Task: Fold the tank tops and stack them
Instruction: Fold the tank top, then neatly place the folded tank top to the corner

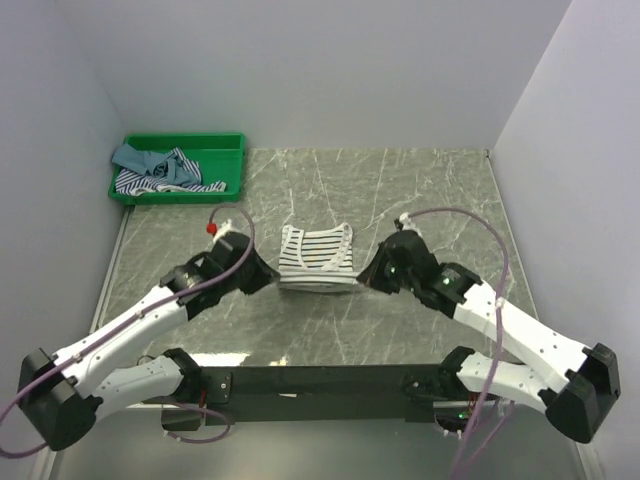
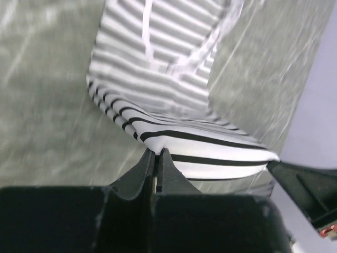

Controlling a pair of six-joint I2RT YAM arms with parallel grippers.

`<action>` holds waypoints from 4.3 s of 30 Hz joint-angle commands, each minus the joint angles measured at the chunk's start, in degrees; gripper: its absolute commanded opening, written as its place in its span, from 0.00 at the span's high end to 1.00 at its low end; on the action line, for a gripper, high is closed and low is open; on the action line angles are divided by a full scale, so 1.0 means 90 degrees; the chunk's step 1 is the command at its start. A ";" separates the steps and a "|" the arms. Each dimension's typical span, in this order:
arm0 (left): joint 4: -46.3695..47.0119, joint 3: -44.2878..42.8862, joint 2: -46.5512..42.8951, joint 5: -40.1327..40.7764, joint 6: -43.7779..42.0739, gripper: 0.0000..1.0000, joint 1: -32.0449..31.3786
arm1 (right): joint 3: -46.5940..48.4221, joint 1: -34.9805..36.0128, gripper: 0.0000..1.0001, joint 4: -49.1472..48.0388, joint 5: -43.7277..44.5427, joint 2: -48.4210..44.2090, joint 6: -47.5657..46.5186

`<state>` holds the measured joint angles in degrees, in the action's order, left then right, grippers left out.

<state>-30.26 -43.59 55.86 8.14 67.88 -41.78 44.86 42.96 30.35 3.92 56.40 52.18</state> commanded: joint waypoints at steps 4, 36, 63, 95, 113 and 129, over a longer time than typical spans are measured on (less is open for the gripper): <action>0.1076 -0.0927 0.1204 -0.0855 -0.1076 0.99 0.1409 | 0.1186 -0.1344 1.00 -0.0753 -0.1001 0.1260 -0.1208; 0.2298 -0.1778 0.4653 -0.0524 -0.1595 0.49 0.2221 | 0.2847 -0.1561 0.37 -0.1244 0.0071 0.5090 -0.1911; 0.2259 -0.1455 0.4868 -0.0377 -0.1477 0.56 0.1527 | 0.3375 -0.1541 0.46 -0.1615 0.0228 0.6194 -0.2351; 0.2269 -0.0186 0.1686 -0.1704 -0.1477 0.40 0.1127 | 0.1306 -0.1932 1.00 -0.0424 0.1885 0.4145 -0.3113; 0.1800 0.0205 -0.0122 -0.2476 -0.1907 0.37 0.1117 | 0.1265 -0.3093 1.00 0.0856 0.1895 0.3206 -0.4019; 0.1926 0.0488 -0.0249 -0.2653 -0.2366 0.35 0.1117 | 0.1090 -0.4744 1.00 0.0212 0.3333 0.3655 -0.4060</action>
<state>-14.46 -39.66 55.20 -15.20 49.10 -31.48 53.98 1.56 34.83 28.16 88.40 14.24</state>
